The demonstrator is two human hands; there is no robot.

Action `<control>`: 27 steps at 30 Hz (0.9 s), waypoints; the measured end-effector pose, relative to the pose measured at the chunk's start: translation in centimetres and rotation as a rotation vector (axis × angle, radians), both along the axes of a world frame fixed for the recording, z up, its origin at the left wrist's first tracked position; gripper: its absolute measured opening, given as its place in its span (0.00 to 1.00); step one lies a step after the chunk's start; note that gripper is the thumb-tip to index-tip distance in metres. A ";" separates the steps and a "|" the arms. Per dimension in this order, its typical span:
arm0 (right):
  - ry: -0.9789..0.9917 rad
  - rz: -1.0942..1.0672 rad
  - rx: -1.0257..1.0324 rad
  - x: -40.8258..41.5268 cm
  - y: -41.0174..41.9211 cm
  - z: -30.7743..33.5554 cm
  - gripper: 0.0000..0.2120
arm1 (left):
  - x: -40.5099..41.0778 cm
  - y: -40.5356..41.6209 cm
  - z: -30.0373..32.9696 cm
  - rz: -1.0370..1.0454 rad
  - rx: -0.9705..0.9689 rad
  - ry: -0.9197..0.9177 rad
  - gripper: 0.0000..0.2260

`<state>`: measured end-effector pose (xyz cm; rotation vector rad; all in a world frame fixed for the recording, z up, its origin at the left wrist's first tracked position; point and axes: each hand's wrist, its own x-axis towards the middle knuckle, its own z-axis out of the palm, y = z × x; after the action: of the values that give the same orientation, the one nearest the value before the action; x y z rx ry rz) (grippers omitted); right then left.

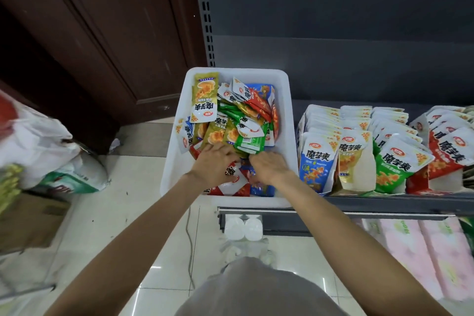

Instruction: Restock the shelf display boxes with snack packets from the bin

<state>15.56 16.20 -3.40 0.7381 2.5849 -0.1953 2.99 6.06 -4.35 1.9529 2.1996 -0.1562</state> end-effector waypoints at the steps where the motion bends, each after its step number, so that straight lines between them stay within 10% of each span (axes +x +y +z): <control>1: 0.001 -0.001 -0.019 0.0 0.1 0.1 0.10 | 0.0 0.0 0.0 0.004 0.001 0.008 0.23; 7: 0.244 -0.114 0.102 2.0 0.7 4.8 0.08 | -0.4 0.2 0.1 0.034 0.023 -0.092 0.23; 10: 0.678 -0.459 -0.007 5.4 1.0 7.6 0.08 | 0.5 0.1 1.9 0.330 0.384 -0.580 0.16; 14: 1.229 -0.900 -0.704 8.0 0.5 8.6 0.03 | 3.6 1.0 6.0 0.687 0.491 -1.398 0.12; 19: 1.292 -0.924 -0.823 9.2 0.3 7.6 0.04 | 7.0 3.5 8.4 0.595 0.565 -1.536 0.05; 27: 1.048 -0.709 0.061 14.5 2.4 5.9 0.07 | 10.8 7.3 8.9 0.312 0.519 -1.371 0.06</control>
<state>30.10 18.62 2.48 1.9727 3.0792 -0.9298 13.78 13.36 4.54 1.1043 1.4993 1.4304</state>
